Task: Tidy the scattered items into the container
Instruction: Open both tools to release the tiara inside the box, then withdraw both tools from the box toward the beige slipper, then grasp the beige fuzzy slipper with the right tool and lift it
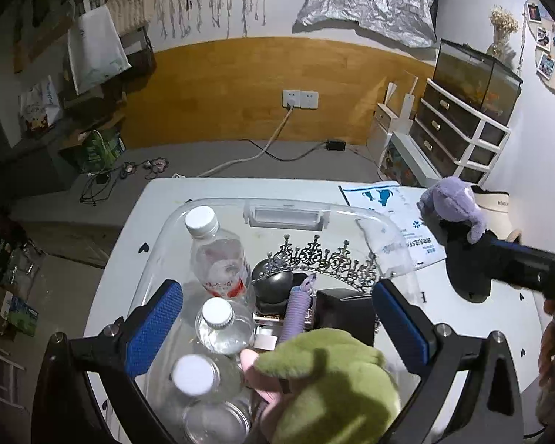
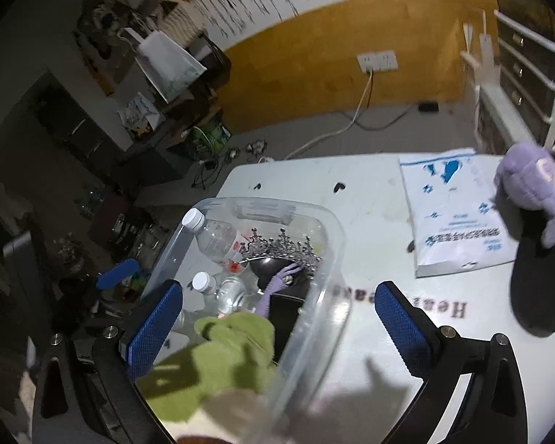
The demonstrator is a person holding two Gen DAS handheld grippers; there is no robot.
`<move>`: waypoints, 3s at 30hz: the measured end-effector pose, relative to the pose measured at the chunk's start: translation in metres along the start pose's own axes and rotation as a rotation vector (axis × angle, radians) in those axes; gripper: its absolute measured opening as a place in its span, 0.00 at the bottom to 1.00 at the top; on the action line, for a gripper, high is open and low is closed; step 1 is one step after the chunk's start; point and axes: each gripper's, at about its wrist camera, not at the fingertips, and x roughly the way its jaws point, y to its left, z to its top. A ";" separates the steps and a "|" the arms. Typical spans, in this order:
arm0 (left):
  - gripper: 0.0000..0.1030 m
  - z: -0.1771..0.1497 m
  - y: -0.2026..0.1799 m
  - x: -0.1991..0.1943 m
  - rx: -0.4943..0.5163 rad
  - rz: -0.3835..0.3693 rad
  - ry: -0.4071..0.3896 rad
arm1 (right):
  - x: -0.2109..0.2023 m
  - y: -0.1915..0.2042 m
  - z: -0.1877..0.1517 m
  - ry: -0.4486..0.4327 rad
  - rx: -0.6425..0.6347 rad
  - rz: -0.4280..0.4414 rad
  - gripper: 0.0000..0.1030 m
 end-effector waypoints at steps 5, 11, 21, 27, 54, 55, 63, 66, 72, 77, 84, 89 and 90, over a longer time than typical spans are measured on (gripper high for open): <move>1.00 -0.008 -0.018 -0.027 -0.013 0.036 -0.050 | -0.028 -0.007 -0.020 -0.090 -0.030 -0.022 1.00; 1.00 -0.022 -0.048 -0.048 -0.051 0.071 -0.118 | -0.051 -0.029 -0.044 -0.188 -0.030 -0.098 1.00; 1.00 -0.057 -0.118 -0.049 -0.087 0.064 -0.163 | -0.087 -0.082 -0.089 -0.300 0.020 -0.264 1.00; 1.00 -0.070 -0.155 -0.047 -0.083 0.029 -0.176 | -0.104 -0.098 -0.120 -0.320 -0.012 -0.319 1.00; 1.00 -0.086 -0.254 -0.022 -0.160 -0.149 -0.059 | -0.140 -0.198 -0.108 -0.298 0.088 -0.331 1.00; 1.00 -0.085 -0.256 -0.022 -0.155 -0.152 -0.059 | -0.138 -0.208 -0.107 -0.286 0.108 -0.341 1.00; 1.00 -0.079 -0.269 -0.012 -0.152 -0.154 -0.049 | -0.131 -0.303 -0.091 -0.227 0.142 -0.590 1.00; 1.00 -0.079 -0.264 -0.008 -0.178 -0.141 -0.042 | -0.131 -0.344 -0.074 -0.223 0.113 -0.718 1.00; 1.00 -0.081 -0.254 -0.002 -0.231 -0.117 -0.019 | -0.123 -0.422 -0.031 -0.187 0.065 -0.922 1.00; 1.00 -0.082 -0.253 -0.001 -0.237 -0.109 -0.011 | -0.089 -0.462 -0.027 -0.050 0.036 -0.979 1.00; 1.00 -0.084 -0.248 -0.002 -0.255 -0.103 -0.012 | -0.062 -0.465 -0.069 0.128 0.069 -0.932 1.00; 1.00 -0.087 -0.247 -0.004 -0.253 -0.125 0.000 | -0.054 -0.455 -0.115 0.214 0.114 -0.881 1.00; 1.00 -0.088 -0.249 -0.005 -0.247 -0.129 -0.001 | -0.055 -0.452 -0.122 0.216 0.117 -0.875 1.00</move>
